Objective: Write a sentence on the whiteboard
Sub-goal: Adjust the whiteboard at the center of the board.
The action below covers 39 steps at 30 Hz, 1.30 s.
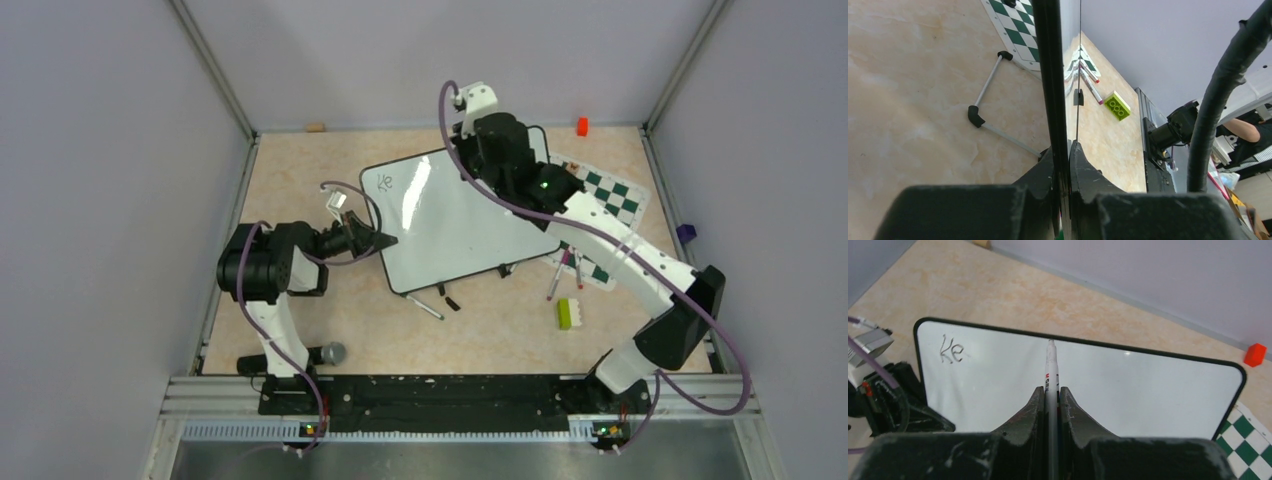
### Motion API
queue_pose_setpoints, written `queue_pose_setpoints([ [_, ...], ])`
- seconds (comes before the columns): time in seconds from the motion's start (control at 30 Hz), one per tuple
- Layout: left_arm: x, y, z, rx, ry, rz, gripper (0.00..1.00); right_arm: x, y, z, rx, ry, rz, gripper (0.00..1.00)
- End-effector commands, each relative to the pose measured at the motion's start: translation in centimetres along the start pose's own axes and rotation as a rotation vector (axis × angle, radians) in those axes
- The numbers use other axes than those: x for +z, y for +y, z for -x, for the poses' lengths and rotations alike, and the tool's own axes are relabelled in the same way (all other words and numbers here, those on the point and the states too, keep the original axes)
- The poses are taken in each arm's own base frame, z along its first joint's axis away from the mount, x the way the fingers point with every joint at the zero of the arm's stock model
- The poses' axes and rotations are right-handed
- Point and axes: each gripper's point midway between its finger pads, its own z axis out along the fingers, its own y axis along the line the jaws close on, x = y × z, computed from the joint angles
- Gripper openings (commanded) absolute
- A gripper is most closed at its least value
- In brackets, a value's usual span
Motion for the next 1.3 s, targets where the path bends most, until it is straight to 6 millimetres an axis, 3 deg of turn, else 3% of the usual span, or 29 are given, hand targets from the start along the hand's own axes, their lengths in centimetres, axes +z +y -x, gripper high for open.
queue_pose_setpoints([
  [0.0, 0.2, -1.4, -5.8, 0.056, 0.195, -0.175, 0.00, -2.1, -3.8, 4.2, 0.064, -0.115, -0.091, 0.00],
  [0.3, 0.6, -2.4, -7.0, -0.004, 0.289, -0.264, 0.00, -3.3, -3.1, 4.8, 0.112, -0.115, -0.042, 0.00],
  [0.4, 1.0, -2.9, -7.7, -0.022, 0.335, -0.307, 0.00, -4.1, -4.1, 4.3, 0.127, -0.093, -0.078, 0.00],
  [0.63, 1.7, -4.4, -9.1, -0.018, 0.384, -0.362, 0.00, -7.1, -7.8, 1.1, 0.168, -0.033, -0.159, 0.00],
  [0.83, 1.7, -4.2, -9.5, -0.041, 0.392, -0.361, 0.00, -10.0, -9.7, -0.7, 0.176, -0.012, -0.191, 0.00],
  [1.0, 1.8, -3.8, -8.5, -0.065, 0.385, -0.345, 0.00, -10.5, -9.6, -1.4, 0.185, -0.005, -0.167, 0.00],
  [1.27, 1.1, -4.3, -5.5, -0.011, 0.309, -0.293, 0.00, -9.3, -8.5, -1.0, 0.190, -0.006, -0.111, 0.00],
])
